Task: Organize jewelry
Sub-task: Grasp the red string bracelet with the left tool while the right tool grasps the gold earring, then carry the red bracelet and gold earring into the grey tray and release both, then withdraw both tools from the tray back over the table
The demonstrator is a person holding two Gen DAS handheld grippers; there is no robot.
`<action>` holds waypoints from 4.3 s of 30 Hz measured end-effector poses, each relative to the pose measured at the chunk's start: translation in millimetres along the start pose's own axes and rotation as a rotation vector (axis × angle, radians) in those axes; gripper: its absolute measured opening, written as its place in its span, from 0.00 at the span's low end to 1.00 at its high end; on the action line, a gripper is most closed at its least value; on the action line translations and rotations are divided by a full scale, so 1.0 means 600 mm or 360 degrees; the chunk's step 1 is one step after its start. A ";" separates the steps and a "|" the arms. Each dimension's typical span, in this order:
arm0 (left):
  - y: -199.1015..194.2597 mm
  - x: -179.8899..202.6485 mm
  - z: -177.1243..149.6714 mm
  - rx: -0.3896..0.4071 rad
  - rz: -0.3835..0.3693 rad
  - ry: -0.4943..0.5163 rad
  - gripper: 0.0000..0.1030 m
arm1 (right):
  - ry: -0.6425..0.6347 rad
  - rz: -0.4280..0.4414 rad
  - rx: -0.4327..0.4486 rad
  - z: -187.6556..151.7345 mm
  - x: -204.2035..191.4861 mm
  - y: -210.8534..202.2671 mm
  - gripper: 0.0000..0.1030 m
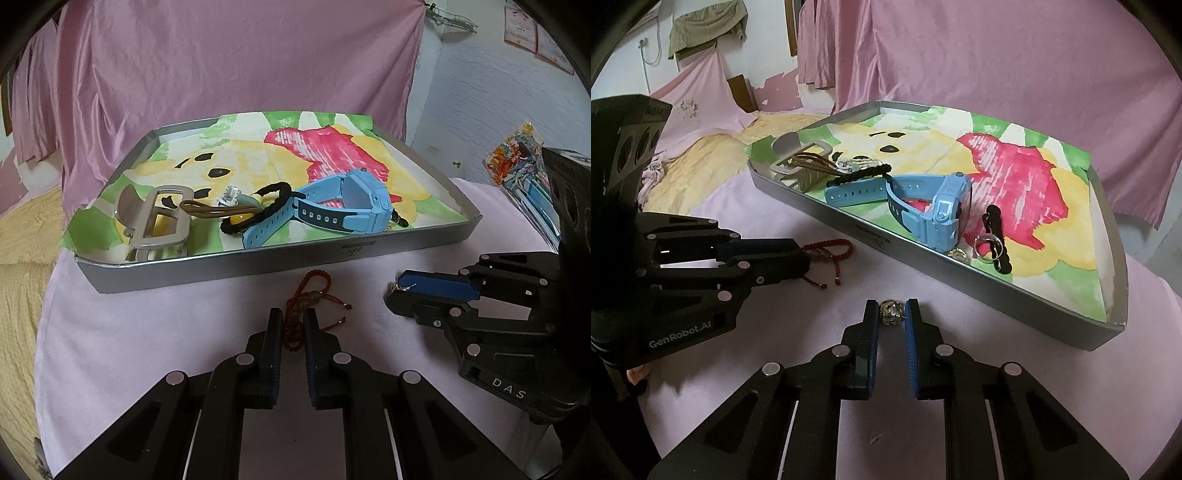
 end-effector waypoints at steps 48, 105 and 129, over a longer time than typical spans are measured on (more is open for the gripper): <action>0.012 -0.053 0.144 0.0346 -0.0143 -0.0337 0.09 | 0.0478 -0.0112 0.0208 0.082 0.136 0.031 0.12; -0.120 -0.082 0.087 0.0681 0.0215 -0.0309 0.95 | 0.0556 -0.0298 0.0624 0.062 0.117 -0.098 0.74; -0.245 -0.081 -0.006 0.0899 0.0270 -0.0290 0.99 | 0.0428 -0.0388 0.0901 -0.012 0.008 -0.236 0.95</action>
Point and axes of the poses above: each gripper's, at about its wrist camera, not at the fingertips, and y roughly the way its jaws point, x to its right, z to its top, the point moved 9 cm from there along y, roughly the way its jaws point, and after that the axes turned 3 degrees about -x, right-handed, at the moved point
